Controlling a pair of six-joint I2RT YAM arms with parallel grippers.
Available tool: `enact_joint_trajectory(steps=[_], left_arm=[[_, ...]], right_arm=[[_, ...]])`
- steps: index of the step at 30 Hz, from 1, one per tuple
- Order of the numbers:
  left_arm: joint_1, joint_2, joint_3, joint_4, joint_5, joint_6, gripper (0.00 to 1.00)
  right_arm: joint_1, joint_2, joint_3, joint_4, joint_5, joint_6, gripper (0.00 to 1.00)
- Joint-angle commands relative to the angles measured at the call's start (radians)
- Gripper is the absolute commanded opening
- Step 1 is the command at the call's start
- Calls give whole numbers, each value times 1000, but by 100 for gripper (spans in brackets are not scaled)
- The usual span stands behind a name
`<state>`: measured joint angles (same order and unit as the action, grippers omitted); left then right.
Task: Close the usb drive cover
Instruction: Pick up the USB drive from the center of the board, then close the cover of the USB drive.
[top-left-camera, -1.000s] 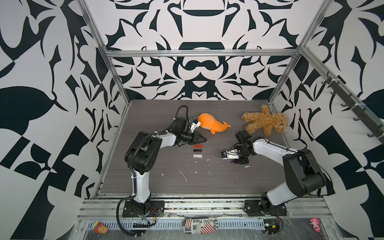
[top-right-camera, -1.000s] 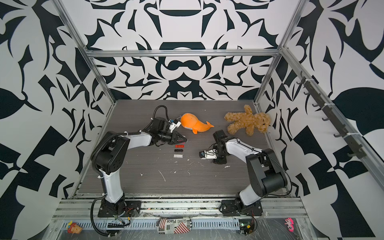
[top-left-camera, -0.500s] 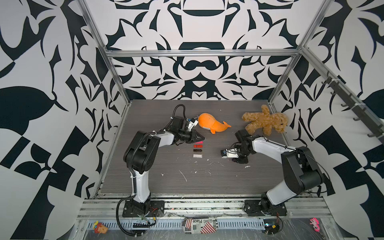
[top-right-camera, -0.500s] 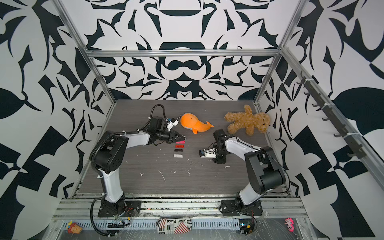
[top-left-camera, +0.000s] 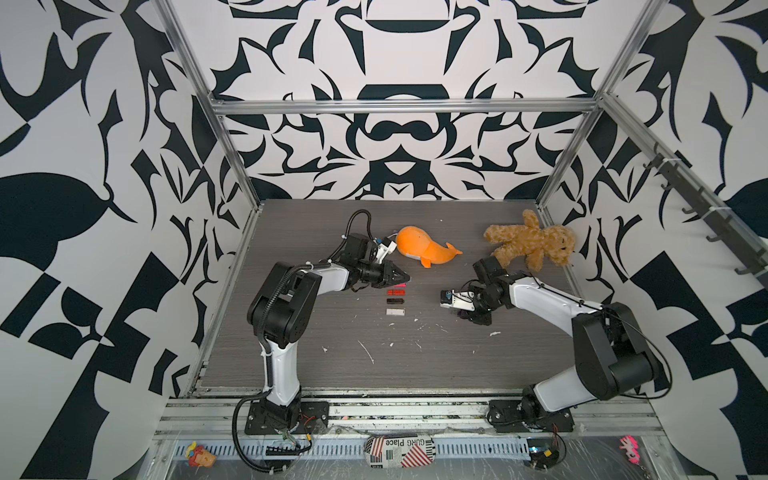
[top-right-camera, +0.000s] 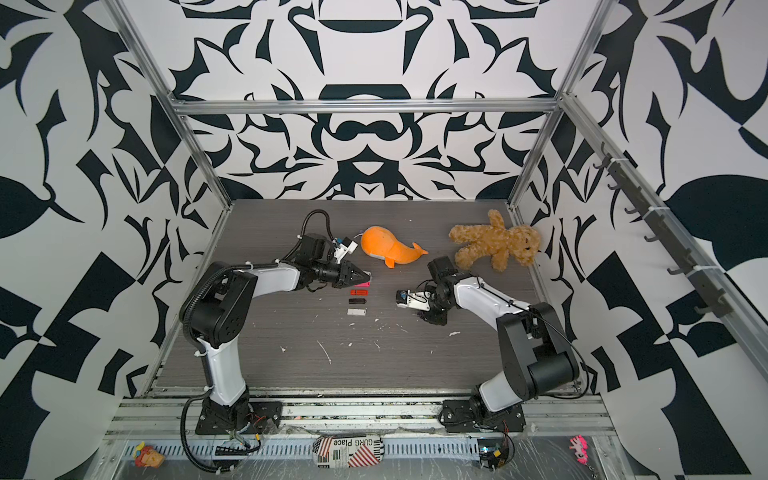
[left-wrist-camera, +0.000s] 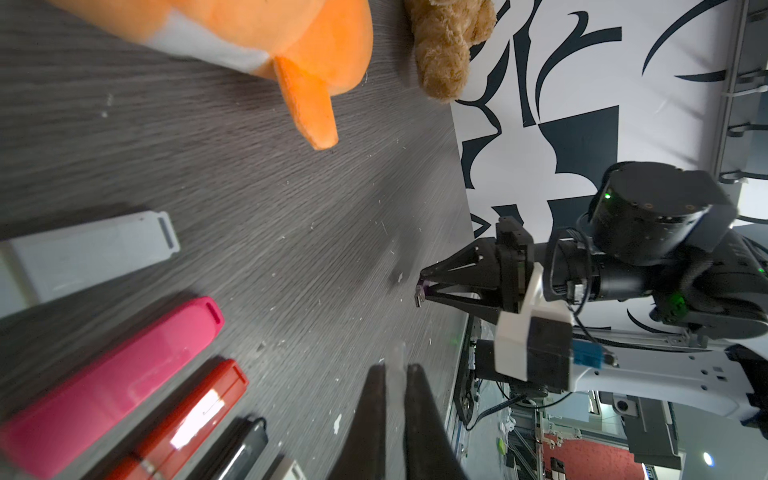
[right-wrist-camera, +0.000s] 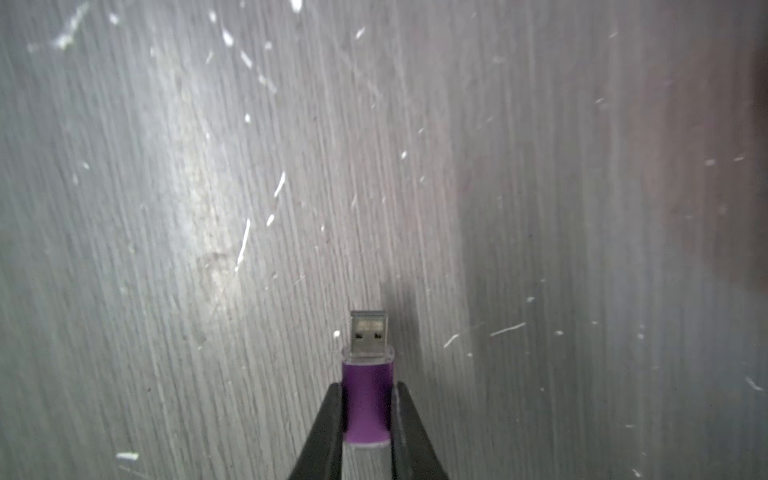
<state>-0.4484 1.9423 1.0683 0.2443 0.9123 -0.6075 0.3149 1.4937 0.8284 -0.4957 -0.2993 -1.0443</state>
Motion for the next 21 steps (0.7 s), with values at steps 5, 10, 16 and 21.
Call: enact_joint_trajectory(steps=[5, 10, 16, 21], left_arm=[[1, -49, -58, 82, -21, -61, 7], [-2, -52, -73, 115, -31, -87, 7], [-6, -62, -92, 117, -53, -89, 7], [-7, -67, -99, 90, -82, -70, 7]], right_arm=[[45, -52, -23, 271, -71, 252, 13], [157, -17, -52, 461, 74, 335, 13], [260, 57, -41, 575, 169, 426, 14], [287, 97, -24, 601, 197, 476, 13]])
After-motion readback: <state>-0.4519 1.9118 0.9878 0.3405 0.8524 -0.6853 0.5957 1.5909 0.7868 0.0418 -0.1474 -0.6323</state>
